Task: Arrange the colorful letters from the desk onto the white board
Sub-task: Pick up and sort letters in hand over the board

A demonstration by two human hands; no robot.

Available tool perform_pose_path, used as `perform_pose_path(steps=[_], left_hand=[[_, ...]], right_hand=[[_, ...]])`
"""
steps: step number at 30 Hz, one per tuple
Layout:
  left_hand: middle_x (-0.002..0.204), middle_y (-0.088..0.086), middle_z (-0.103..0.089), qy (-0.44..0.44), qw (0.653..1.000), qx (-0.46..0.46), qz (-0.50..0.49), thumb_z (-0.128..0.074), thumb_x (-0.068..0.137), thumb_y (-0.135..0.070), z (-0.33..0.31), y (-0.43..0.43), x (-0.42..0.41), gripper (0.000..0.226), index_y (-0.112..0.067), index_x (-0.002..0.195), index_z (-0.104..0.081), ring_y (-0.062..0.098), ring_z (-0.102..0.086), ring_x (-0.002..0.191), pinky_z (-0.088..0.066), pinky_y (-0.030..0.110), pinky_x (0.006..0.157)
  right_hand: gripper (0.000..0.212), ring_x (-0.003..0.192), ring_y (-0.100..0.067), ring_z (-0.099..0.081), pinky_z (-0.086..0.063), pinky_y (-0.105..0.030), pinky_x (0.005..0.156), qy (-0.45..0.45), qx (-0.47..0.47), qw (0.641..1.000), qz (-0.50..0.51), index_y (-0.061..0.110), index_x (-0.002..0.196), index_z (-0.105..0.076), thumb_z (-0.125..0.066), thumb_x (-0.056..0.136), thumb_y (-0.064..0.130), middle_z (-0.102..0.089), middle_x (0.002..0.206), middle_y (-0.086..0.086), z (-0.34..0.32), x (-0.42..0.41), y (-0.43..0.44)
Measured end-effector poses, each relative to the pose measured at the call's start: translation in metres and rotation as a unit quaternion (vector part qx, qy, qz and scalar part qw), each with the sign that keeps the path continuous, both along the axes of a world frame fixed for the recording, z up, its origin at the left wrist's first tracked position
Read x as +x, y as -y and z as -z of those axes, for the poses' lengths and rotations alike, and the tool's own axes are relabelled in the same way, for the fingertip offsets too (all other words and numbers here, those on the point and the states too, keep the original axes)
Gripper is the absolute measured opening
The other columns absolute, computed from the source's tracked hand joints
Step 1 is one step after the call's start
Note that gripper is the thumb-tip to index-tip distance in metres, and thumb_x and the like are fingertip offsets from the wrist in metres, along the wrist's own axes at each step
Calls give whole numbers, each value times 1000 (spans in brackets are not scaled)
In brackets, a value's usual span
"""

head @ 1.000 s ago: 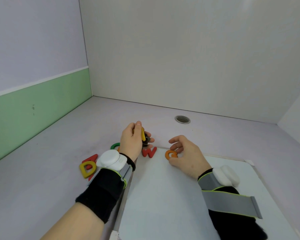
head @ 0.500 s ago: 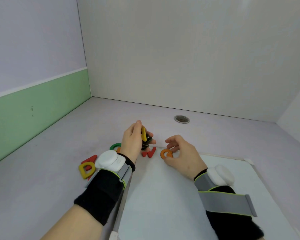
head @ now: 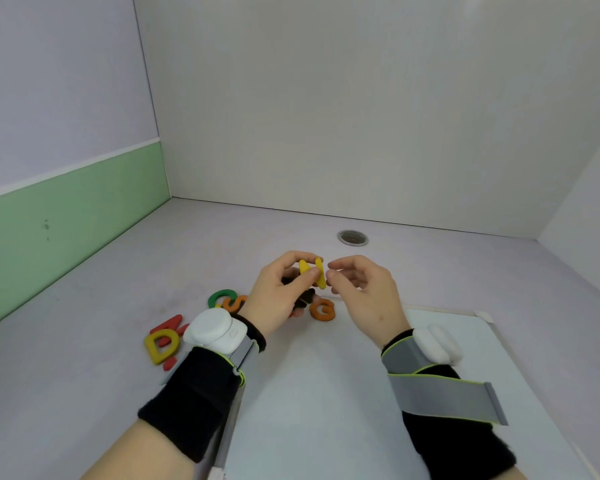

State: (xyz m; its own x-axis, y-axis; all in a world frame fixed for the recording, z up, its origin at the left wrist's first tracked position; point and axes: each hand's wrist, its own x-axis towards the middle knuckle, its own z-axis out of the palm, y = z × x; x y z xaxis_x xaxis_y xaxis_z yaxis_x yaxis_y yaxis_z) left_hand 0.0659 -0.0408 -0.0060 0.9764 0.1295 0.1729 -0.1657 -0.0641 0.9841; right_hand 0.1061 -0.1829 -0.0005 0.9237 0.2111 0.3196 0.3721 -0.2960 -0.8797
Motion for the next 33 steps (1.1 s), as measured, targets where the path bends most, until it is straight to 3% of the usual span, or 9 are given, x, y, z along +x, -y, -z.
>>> perform_pose_path(steps=[2, 5, 9, 12, 19, 27, 29, 33], left_hand=[[80, 9, -62, 7, 1000, 21, 3, -58, 92, -18, 0, 0, 0, 18, -18, 110, -63, 18, -60, 59, -36, 20, 40], [81, 16, -63, 19, 999, 50, 3, -64, 88, -19, 2, 1, 0, 20, -22, 108, -64, 25, -56, 58, -34, 18, 37], [80, 11, -67, 22, 997, 74, -1, -69, 84, -21, 5, 2, 3, 25, -21, 108, -63, 15, -59, 51, -37, 18, 37], [76, 9, -66, 20, 997, 79, -9, -71, 82, -26, 7, 3, 4, 25, -20, 104, -63, 16, -60, 52, -37, 18, 38], [71, 2, -65, -7, 997, 52, -56, -64, 85, -36, 10, 0, 8, 20, -17, 92, -64, 16, -60, 53, -39, 21, 42], [67, 2, -63, -9, 998, 20, -66, -62, 87, -33, 11, 0, 9, 19, -15, 87, -61, 12, -59, 49, -43, 28, 47], [67, 3, -63, -6, 998, 17, -67, -61, 87, -33, 11, 0, 9, 19, -14, 86, -61, 12, -59, 49, -44, 29, 47], [66, 2, -62, -4, 997, 12, -73, -62, 87, -34, 11, -1, 8, 21, -13, 84, -60, 14, -59, 49, -45, 30, 48]], right_hand=[[9, 72, -17, -67, -47, -20, 62, -17, 20, 1000, -11, 19, 91, -67, -63, 82, 19, -71, 76, -3, -2, 1, 0], [9, 61, -11, -64, -45, -14, 54, -44, 34, 998, -25, 15, 91, -67, -62, 84, 12, -69, 70, -3, -5, 2, 3], [9, 55, -6, -62, -46, -19, 53, -82, 23, 995, -47, 13, 91, -67, -64, 83, 10, -69, 68, -5, -12, 3, 7], [8, 53, -4, -61, -46, -18, 53, -89, 8, 994, -64, 15, 87, -67, -64, 82, 9, -68, 66, -2, -17, 3, 11], [14, 54, -13, -59, -42, -22, 51, -112, -13, 994, -2, 18, 74, -64, -65, 79, 5, -66, 62, -5, -9, 8, 39], [6, 42, 2, -57, -38, -6, 43, -108, -81, 990, 42, 13, 78, -67, -67, 77, 7, -67, 59, -4, 1, 12, 57], [5, 43, 1, -58, -42, -8, 48, -99, -99, 989, 44, 12, 80, -67, -69, 76, 9, -68, 59, -5, 3, 11, 56], [6, 66, -19, -66, -50, -24, 66, -73, -157, 983, 61, 13, 80, -68, -70, 74, 13, -72, 67, -9, 6, 10, 53]])
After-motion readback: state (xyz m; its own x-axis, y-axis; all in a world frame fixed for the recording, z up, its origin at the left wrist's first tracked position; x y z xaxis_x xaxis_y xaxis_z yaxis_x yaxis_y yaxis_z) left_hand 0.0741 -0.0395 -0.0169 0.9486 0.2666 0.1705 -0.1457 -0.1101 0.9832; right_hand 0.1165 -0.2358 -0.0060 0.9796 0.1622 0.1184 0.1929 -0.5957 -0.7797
